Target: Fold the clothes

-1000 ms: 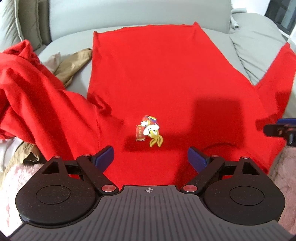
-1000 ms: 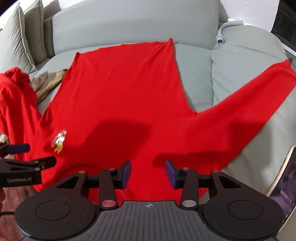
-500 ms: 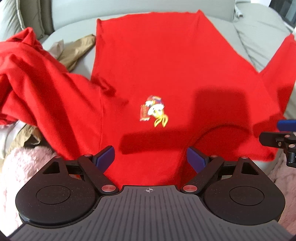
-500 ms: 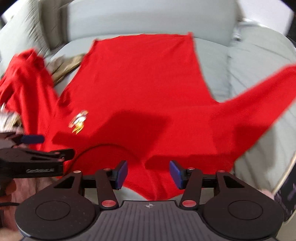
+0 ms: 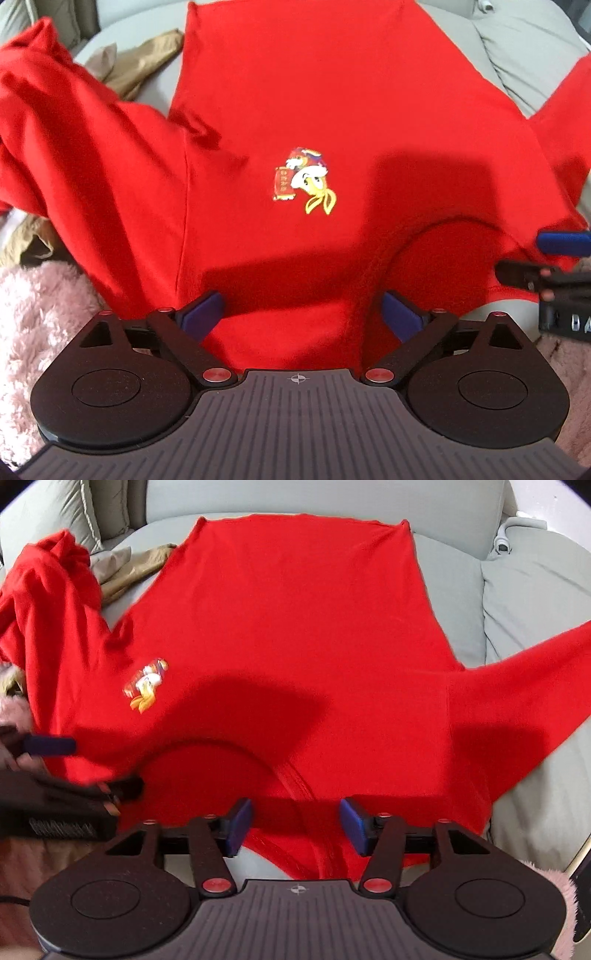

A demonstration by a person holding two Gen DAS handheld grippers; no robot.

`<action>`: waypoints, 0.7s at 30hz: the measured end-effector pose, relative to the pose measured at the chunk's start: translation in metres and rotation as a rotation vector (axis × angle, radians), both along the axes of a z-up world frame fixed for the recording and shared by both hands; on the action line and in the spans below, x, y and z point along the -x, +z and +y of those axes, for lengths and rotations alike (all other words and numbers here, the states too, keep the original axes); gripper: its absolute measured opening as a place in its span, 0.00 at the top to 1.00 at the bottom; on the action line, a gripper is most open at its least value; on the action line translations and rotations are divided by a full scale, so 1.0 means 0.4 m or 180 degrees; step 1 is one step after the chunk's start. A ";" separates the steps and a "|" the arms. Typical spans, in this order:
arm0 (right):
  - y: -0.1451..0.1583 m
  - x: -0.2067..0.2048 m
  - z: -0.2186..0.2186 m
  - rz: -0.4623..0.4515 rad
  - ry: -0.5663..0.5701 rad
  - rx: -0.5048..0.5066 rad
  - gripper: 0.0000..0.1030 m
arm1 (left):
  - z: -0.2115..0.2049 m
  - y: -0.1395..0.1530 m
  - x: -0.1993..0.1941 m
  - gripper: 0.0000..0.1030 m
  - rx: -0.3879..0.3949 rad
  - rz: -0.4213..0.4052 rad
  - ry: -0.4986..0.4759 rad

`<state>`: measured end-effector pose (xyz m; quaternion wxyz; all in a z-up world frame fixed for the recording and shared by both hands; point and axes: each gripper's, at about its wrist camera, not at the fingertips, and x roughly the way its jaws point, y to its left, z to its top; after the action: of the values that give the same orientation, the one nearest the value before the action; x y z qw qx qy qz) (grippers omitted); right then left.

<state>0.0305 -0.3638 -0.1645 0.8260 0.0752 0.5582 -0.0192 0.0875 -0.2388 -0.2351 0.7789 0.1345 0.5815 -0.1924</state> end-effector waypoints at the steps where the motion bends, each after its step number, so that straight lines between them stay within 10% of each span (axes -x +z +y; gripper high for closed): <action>1: 0.000 0.008 -0.002 -0.0010 0.0008 0.0000 0.45 | 0.001 -0.001 -0.001 0.03 -0.0005 0.0017 0.0012; 10: 0.049 0.073 -0.025 0.0157 -0.0262 -0.0100 0.41 | 0.005 0.022 0.041 0.14 -0.0330 0.0240 -0.0230; 21: 0.175 0.122 0.023 -0.0224 -0.0243 -0.0225 0.35 | 0.101 0.157 0.054 0.14 0.0046 -0.0078 0.0025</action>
<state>-0.0181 -0.3546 -0.0945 0.8407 0.1263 0.5258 -0.0283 0.0657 -0.1985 -0.1724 0.7877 0.1289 0.5710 -0.1918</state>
